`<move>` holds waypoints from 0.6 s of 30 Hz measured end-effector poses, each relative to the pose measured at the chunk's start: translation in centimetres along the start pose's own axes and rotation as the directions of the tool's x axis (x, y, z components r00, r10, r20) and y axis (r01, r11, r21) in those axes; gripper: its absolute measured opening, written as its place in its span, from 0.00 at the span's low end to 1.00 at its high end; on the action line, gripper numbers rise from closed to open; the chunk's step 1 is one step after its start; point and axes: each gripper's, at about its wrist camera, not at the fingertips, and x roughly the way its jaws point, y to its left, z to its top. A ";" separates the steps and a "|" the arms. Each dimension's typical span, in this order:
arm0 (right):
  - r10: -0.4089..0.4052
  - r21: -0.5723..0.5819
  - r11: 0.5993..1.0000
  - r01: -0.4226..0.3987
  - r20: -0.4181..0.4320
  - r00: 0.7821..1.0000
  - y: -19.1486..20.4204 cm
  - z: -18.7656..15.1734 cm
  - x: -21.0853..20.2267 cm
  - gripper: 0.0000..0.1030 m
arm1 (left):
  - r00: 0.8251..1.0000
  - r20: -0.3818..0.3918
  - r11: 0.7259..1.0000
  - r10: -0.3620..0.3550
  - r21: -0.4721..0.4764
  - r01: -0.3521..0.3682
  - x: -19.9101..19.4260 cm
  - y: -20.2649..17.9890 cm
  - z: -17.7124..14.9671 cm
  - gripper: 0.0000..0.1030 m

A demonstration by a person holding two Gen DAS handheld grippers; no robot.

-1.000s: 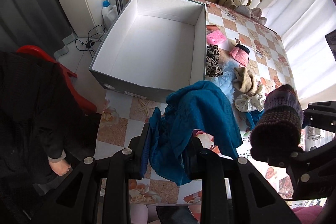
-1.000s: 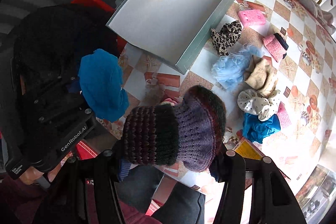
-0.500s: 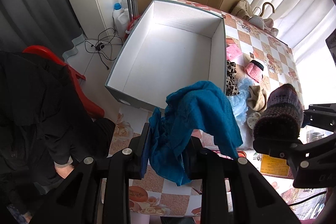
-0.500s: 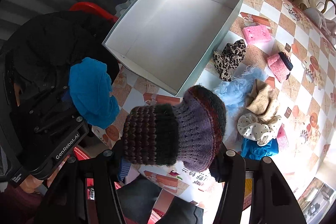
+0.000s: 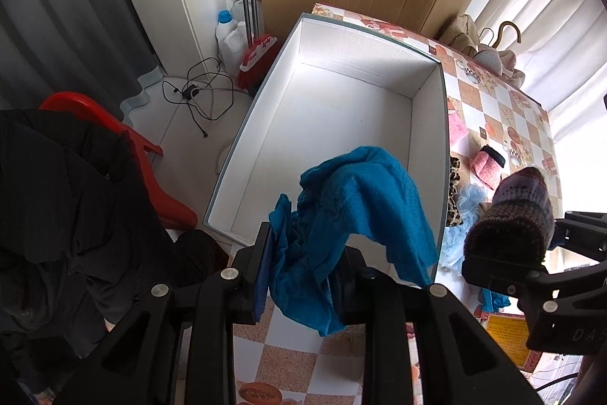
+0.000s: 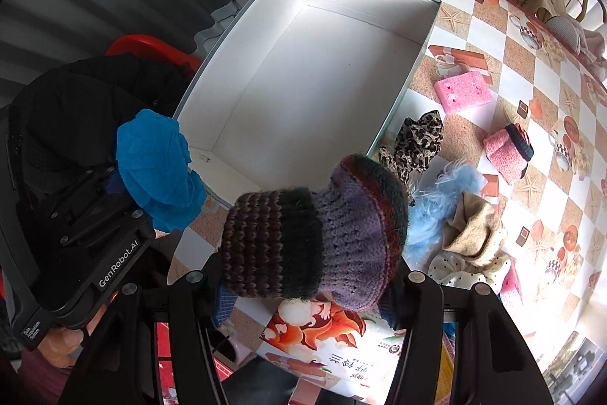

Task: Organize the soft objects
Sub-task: 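Lift and carry the knitted hat and blue cloth with both tools over the white box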

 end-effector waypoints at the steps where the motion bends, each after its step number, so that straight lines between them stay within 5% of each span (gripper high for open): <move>1: 0.006 0.009 1.000 -0.006 0.003 1.000 0.0 0.4 0.2 0.58 | 1.000 0.000 1.000 0.003 0.000 -0.003 0.4 0.0 0.5 0.28; 18: 0.017 0.045 0.999 -0.018 0.012 1.000 -0.5 4.1 3.4 0.58 | 0.995 -0.094 0.999 0.038 -0.011 -0.039 6.4 0.4 3.1 0.28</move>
